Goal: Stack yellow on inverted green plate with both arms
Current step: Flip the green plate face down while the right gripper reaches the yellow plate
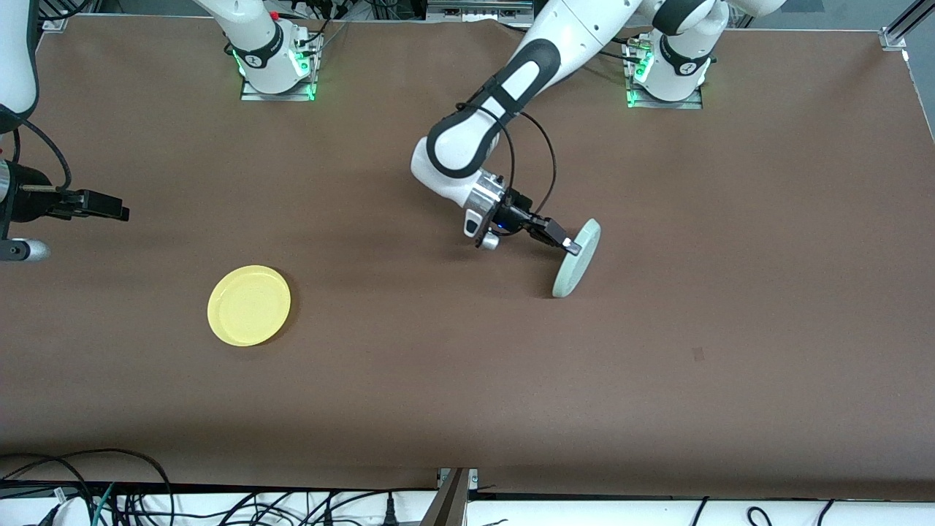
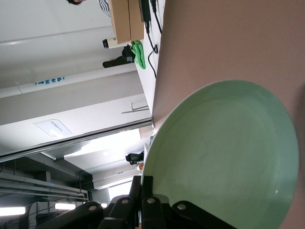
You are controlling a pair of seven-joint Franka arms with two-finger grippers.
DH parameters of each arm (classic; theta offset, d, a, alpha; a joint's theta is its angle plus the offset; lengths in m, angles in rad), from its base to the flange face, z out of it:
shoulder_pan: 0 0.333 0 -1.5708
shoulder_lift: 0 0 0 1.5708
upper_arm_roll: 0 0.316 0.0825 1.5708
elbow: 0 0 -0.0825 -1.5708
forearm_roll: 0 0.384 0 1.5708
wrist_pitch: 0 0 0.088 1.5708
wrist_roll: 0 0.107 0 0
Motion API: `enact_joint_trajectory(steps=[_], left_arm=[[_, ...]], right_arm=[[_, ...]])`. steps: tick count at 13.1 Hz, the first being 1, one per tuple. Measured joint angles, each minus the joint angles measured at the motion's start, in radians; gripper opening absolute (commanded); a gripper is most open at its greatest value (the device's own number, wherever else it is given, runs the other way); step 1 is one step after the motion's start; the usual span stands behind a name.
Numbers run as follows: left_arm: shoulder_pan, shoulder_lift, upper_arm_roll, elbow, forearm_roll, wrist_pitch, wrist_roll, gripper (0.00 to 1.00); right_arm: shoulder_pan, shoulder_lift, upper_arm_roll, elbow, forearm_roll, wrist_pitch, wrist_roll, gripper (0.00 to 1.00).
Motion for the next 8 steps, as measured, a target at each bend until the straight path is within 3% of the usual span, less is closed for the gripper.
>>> enact_joint_trajectory(steps=[5, 6, 7, 8], left_arm=[[-0.063, 0.034, 0.004, 0.03, -0.006, -0.019, -0.069, 0.0], [-0.069, 0.036, 0.005, 0.03, -0.006, -0.022, -0.08, 0.89], [-0.075, 0.037, 0.005, 0.033, -0.009, -0.017, -0.084, 1.0], [-0.079, 0.037, 0.004, 0.041, -0.027, 0.017, -0.092, 1.0]], right_arm=[[-0.007, 0.118, -0.003, -0.007, 0.0, 0.068, 0.0, 1.0], [-0.016, 0.15, -0.005, -0.008, 0.0, 0.073, 0.0, 1.0], [-0.027, 0.181, -0.006, -0.008, 0.0, 0.086, 0.0, 1.0], [-0.037, 0.208, -0.007, -0.008, 0.001, 0.106, 0.0, 1.0]])
